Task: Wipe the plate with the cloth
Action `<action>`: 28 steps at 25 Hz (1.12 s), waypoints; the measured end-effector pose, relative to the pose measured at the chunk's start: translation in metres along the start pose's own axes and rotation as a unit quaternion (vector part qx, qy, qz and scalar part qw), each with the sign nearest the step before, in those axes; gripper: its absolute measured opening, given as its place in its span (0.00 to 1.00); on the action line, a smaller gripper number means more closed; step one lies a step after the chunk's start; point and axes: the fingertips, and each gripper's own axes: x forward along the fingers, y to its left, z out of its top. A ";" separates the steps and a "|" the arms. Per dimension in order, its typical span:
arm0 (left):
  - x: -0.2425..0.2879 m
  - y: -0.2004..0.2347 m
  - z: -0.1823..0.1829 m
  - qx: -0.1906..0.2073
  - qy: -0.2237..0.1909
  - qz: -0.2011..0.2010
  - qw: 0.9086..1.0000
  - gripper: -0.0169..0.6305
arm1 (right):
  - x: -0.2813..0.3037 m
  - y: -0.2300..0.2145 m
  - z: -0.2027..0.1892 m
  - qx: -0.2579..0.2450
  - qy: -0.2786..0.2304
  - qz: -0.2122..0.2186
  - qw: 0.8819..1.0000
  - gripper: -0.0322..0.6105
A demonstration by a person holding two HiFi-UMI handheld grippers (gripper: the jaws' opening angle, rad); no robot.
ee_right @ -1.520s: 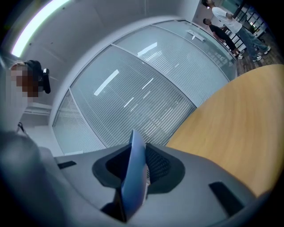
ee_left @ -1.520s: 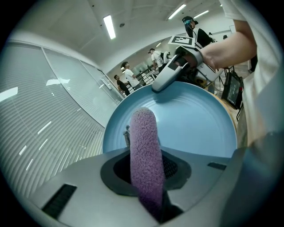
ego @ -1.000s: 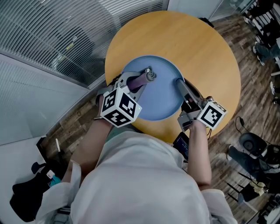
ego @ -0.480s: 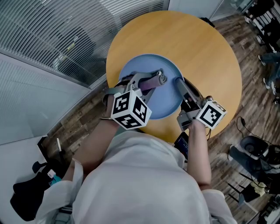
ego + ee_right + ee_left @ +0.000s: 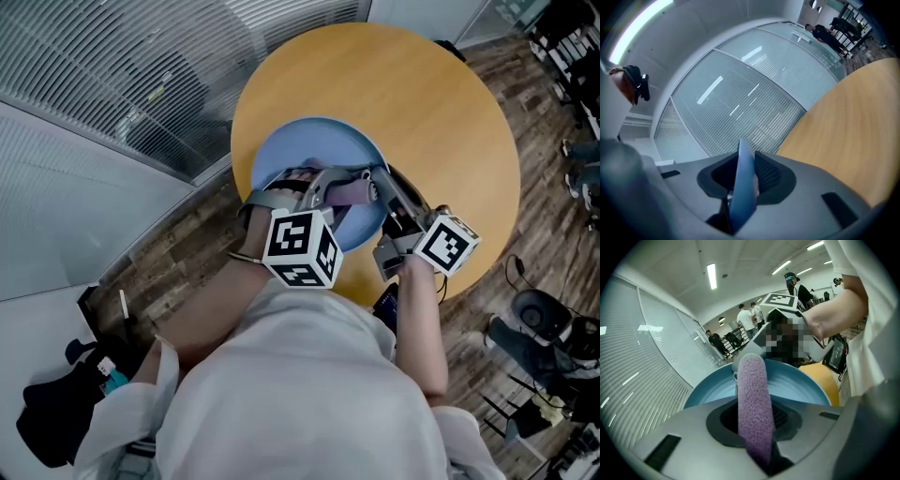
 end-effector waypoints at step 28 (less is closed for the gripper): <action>0.002 -0.016 -0.011 0.067 0.011 0.005 0.998 0.15 | -0.009 -0.009 0.003 0.025 -0.019 -0.001 1.000 0.21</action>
